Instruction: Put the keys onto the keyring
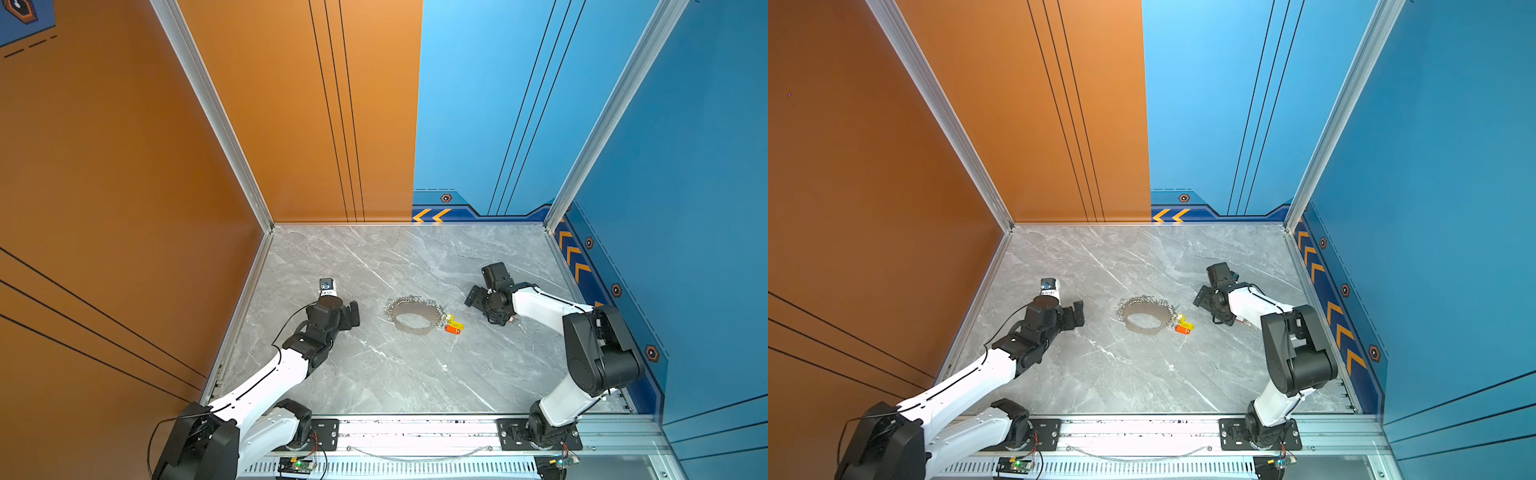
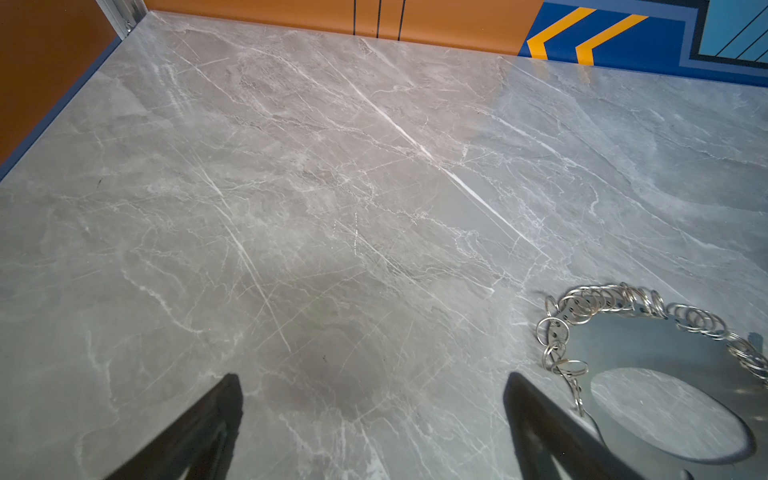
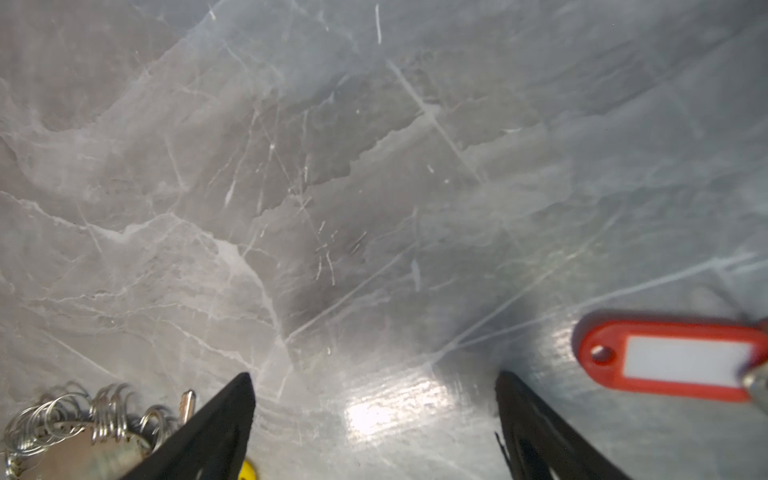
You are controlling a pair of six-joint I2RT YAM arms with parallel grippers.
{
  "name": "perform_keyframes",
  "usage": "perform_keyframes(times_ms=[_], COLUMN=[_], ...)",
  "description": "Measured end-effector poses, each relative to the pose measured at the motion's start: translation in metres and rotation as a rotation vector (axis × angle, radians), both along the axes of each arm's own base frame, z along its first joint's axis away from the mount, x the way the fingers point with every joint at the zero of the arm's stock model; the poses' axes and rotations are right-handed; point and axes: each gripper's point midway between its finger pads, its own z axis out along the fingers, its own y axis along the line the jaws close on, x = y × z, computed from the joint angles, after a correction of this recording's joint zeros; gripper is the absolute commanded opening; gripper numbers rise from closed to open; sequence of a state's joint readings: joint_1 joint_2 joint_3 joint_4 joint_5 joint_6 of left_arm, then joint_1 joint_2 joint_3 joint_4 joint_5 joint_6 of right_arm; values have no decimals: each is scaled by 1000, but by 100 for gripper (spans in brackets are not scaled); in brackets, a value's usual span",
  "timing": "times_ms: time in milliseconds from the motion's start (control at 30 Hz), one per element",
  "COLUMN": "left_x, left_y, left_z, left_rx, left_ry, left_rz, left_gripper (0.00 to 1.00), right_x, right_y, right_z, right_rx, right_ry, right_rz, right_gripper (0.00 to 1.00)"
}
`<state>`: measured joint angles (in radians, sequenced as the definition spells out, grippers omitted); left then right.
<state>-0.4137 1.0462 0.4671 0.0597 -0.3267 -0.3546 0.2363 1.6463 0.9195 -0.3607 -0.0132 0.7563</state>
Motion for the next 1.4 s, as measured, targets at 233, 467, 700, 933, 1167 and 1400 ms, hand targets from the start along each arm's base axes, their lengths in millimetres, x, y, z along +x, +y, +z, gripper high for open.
perform_keyframes(times_ms=[233, 467, 700, 933, 1167, 1400], left_x=[1, 3, 3, 3, 3, 3], left_y=[-2, -5, -5, -5, -5, -6], left_z=[-6, -2, -2, -2, -1, -1], left_rx=[11, 9, 9, 19, 27, 28], left_ry=[20, 12, 10, 9, 8, 8], left_rz=[-4, -8, -8, -11, -17, -19], left_gripper=[98, 98, 98, 98, 98, 98], right_x=[-1, -1, -6, -4, 7, 27], right_y=[-44, -82, -94, -79, -32, 36], right_z=[35, 42, 11, -6, -5, -2], right_rx=[-39, -59, -55, -37, -26, 13], right_ry=[-58, -68, 25, 70, 29, -21], right_rz=[-41, -101, -119, -71, 45, 170], right_gripper=[92, 92, 92, 91, 90, 89])
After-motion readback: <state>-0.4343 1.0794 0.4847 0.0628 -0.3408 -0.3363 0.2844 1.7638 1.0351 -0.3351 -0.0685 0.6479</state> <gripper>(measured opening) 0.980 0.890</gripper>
